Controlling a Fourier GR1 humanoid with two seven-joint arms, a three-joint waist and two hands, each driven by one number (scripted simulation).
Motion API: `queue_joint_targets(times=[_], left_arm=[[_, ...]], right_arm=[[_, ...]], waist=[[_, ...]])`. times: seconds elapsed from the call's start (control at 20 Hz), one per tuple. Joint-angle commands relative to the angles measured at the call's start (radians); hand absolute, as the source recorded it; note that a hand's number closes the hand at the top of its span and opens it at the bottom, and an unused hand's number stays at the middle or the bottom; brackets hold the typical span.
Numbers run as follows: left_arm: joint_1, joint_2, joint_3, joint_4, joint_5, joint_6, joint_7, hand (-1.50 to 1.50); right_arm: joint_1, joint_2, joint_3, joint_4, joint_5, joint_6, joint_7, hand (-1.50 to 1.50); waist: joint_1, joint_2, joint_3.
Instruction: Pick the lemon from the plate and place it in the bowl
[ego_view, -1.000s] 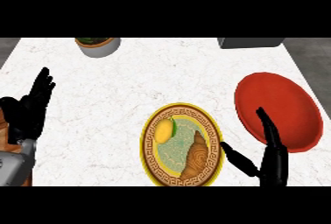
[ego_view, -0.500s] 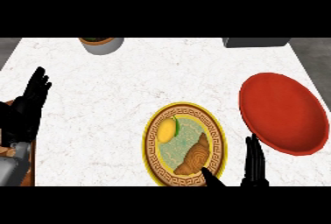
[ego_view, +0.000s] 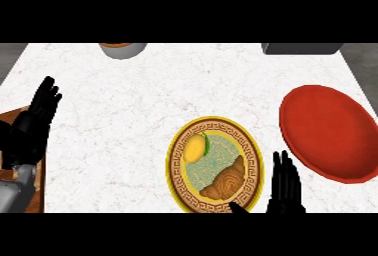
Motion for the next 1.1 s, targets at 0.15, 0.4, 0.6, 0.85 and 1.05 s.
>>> queue_joint_targets(times=[0.15, 0.4, 0.6, 0.85, 1.05], left_arm=[[0.001, -0.023, -0.033, -0.025, -0.013, -0.006, 0.002, 0.0], [-0.004, -0.042, -0.032, -0.013, -0.024, 0.0, -0.008, 0.0], [-0.021, -0.037, -0.019, -0.001, -0.017, -0.011, 0.008, 0.0], [-0.024, -0.041, -0.028, 0.003, -0.03, -0.019, 0.014, 0.0], [0.02, -0.027, 0.004, -0.018, -0.022, -0.031, 0.002, 0.0]], right_arm=[[-0.136, 0.005, 0.118, -0.106, 0.095, 0.438, 0.386, -1.5], [-0.398, 0.005, 0.179, -0.108, -0.039, 0.698, 0.658, -1.5], [-0.495, 0.005, 0.163, -0.039, -0.181, 0.786, 0.784, -1.5], [-0.608, 0.005, 0.155, 0.071, -0.307, 0.788, 0.878, -1.5], [-0.712, 0.004, 0.143, 0.164, -0.24, 0.774, 0.865, -1.5]], waist=[[0.039, 0.005, 0.005], [0.05, 0.007, 0.01], [0.048, 0.008, 0.01], [0.046, 0.006, 0.011], [0.037, -0.001, 0.012]])
